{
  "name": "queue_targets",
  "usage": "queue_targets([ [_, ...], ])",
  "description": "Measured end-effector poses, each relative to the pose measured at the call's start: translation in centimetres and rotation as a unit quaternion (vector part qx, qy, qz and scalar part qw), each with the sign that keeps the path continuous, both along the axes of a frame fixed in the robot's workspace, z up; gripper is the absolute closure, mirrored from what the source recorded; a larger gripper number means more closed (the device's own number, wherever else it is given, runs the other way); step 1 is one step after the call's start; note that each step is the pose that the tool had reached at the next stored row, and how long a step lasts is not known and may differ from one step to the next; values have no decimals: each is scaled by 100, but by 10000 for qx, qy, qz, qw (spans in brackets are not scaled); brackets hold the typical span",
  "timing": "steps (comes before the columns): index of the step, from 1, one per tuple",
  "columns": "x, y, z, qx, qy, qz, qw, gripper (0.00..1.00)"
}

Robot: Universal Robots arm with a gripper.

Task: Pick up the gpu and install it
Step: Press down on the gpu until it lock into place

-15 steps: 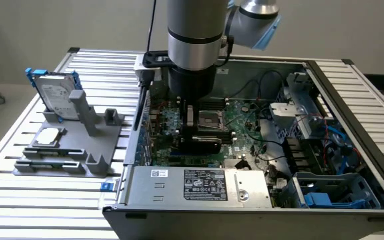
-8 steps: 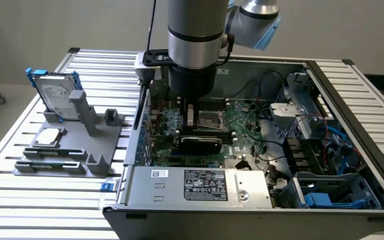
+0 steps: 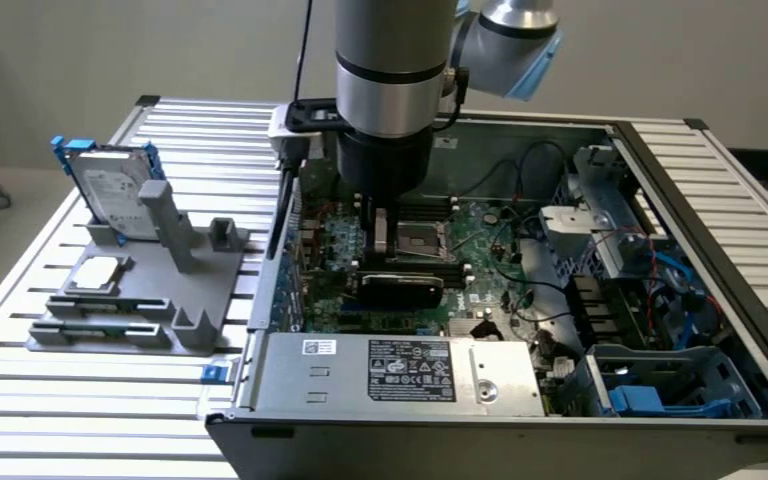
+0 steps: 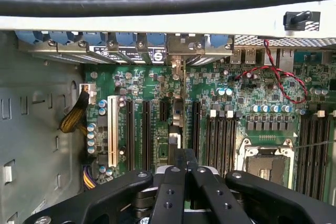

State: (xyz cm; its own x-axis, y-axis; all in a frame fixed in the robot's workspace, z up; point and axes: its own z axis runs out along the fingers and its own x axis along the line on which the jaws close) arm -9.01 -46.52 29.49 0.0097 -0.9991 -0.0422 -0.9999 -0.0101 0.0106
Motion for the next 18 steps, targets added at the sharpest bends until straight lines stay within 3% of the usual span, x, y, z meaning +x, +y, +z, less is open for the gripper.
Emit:
queue_targets([
  [11, -2, 1, -1, -2, 1, 0, 10000, 89],
  [18, -12, 47, -120, -1, -18, 0, 10000, 89],
])
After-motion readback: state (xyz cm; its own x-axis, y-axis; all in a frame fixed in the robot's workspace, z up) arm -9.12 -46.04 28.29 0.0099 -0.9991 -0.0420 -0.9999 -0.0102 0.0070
